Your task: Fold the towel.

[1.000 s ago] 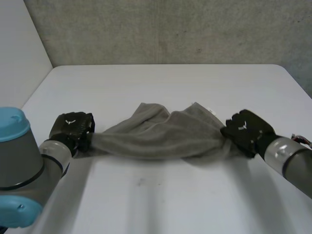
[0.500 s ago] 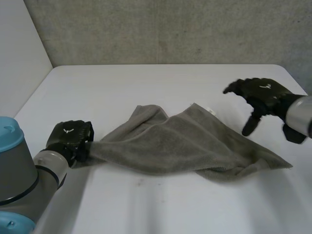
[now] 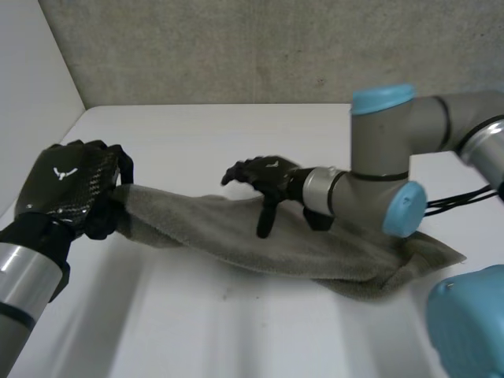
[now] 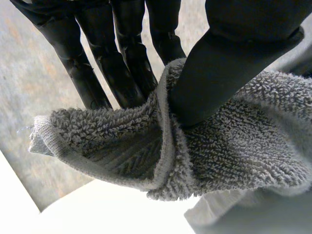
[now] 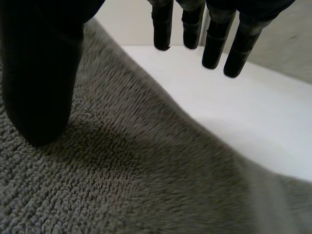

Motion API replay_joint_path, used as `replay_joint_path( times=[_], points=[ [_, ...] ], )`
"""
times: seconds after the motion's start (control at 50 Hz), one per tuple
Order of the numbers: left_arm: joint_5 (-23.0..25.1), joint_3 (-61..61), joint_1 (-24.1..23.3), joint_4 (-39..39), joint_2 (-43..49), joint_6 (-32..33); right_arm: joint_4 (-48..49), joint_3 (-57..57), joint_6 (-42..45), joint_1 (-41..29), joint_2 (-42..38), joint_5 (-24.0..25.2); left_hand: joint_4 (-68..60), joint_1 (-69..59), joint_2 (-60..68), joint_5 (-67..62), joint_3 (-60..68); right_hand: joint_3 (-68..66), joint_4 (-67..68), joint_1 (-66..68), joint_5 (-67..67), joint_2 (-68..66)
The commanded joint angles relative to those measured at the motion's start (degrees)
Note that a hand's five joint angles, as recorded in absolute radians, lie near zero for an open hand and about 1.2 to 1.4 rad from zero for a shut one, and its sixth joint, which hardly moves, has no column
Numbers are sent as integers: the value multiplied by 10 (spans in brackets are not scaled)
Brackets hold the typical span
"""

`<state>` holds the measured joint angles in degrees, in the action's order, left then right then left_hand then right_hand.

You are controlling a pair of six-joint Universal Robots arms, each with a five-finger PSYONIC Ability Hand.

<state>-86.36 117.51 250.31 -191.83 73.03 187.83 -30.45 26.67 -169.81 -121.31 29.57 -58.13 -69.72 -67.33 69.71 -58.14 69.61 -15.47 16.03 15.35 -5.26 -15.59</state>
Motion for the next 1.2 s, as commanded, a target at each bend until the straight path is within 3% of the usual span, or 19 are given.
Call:
replay_joint_path(
  times=[0.02,0.04,0.08,0.1,0.14,0.16,0.2,0.3,0.46,0.54,0.66,0.76,0.88,1.1,1.14,1.18,1.2],
  points=[
    [3,9,2,1,-25,1,-22,-35,-10,-28,-42,21,-103,-127,103,-119,104,-318,313,319,-320,-317],
    [4,8,4,1,-19,1,-22,-35,-10,-28,-42,21,-103,-127,103,-119,104,-320,314,321,-322,-318],
    [4,4,11,0,-15,1,-17,-58,-9,-29,-40,-3,-103,-127,103,-119,104,-644,638,645,-646,-643],
    [4,0,25,-2,-10,1,-17,-58,-9,-29,-40,-3,-103,-127,103,-119,104,-645,640,646,-647,-644],
    [5,-8,40,-6,2,1,-1,-117,-5,-28,-32,-75,-103,-127,103,-119,104,-645,640,646,-647,-644],
    [6,-24,54,-9,16,1,-1,-117,-5,-28,-32,-75,-103,-127,103,-119,104,-645,640,646,-647,-644],
    [10,-44,66,-14,34,0,41,-171,0,-24,-8,-149,-103,-127,103,-119,104,-645,640,646,-647,-644],
    [26,-134,70,-27,102,-3,124,-182,0,-9,62,-189,-103,-127,103,-119,104,-645,640,646,-647,-644],
    [13,-362,35,-43,207,-24,239,-156,13,22,176,-261,-103,-127,103,-119,104,-645,640,646,-647,-644],
    [-18,-452,23,-62,262,-35,235,-109,49,21,208,-254,-103,-127,103,-119,104,-645,640,646,-647,-644],
    [-49,-454,8,-67,312,-33,210,94,140,17,269,-179,-103,-127,103,-119,104,-645,640,646,-647,-644],
    [-49,-315,6,-64,335,-28,202,353,207,14,304,-139,-103,-127,103,-119,104,-645,640,646,-647,-644],
    [-44,-163,11,-69,338,-23,205,557,288,12,295,-143,-103,-127,103,-119,104,-645,640,646,-647,-644],
    [-44,-71,6,-70,326,54,232,631,265,-8,320,-144,-103,-127,103,-119,104,-645,640,646,-647,-644],
    [-45,-69,7,-70,319,55,232,633,249,-5,340,-143,-103,-127,103,-119,104,-574,568,575,-576,-572],
    [-45,-69,7,-70,309,56,242,634,209,-3,379,-143,-103,-127,103,-119,104,-88,82,89,-90,-87],
    [-46,-66,8,-70,299,57,242,634,209,-3,379,-143,-103,-127,103,-119,104,-86,80,87,-88,-85]
  ],
)
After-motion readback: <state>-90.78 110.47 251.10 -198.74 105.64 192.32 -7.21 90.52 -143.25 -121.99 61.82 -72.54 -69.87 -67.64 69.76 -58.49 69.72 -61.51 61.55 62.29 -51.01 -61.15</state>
